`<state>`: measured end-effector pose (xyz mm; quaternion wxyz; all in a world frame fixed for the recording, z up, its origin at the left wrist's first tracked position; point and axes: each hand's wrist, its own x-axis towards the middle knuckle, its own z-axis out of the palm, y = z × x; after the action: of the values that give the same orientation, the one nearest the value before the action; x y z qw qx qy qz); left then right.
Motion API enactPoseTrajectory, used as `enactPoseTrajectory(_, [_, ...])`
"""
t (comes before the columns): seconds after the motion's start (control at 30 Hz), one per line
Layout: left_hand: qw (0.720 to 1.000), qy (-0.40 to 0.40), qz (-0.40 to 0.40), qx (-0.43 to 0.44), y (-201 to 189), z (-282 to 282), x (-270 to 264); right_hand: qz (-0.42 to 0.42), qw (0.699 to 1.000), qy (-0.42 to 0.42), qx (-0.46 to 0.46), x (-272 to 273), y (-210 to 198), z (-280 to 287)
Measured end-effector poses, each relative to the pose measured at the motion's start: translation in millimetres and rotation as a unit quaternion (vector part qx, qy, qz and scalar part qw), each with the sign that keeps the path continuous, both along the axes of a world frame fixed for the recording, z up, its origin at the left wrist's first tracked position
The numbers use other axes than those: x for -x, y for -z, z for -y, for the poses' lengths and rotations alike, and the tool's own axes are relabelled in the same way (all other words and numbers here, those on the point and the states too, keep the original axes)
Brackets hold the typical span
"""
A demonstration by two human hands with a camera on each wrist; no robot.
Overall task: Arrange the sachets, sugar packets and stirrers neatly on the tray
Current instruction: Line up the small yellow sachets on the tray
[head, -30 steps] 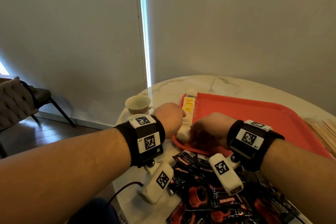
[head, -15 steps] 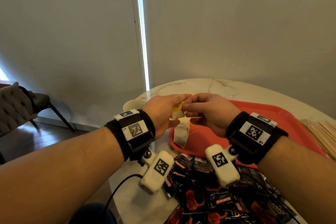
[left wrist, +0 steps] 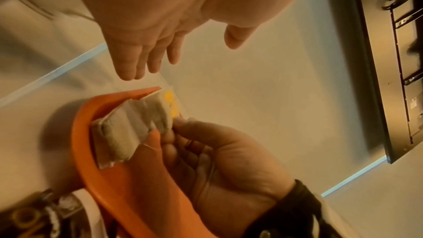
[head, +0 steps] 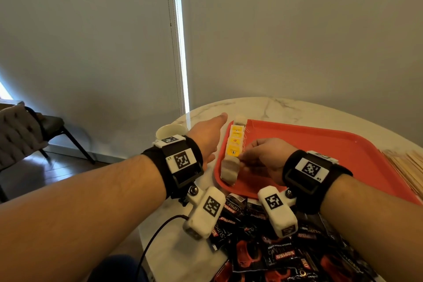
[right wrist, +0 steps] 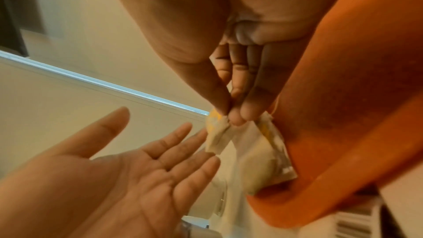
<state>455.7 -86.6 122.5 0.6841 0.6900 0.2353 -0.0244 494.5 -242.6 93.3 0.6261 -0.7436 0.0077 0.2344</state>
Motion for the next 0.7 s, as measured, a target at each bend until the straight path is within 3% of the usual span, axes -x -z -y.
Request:
enactPoseTrajectory(0.17, [1.0, 0.004, -0.018, -0.003, -2, 5, 2, -0.021, 0.999, -0.006, 0.039, -3, 11, -9])
enactPoseTrajectory(0.37, [0.997, 0.028, -0.035, -0.071, -9, 14, 13, -0.035, 0.998, 0.008, 0.049, -6, 12, -4])
enactPoseTrajectory(0.7, [0.997, 0.029, -0.034, -0.067, -2, 18, 9, -0.067, 0.997, 0.018, 0.025, 5, 10, -2])
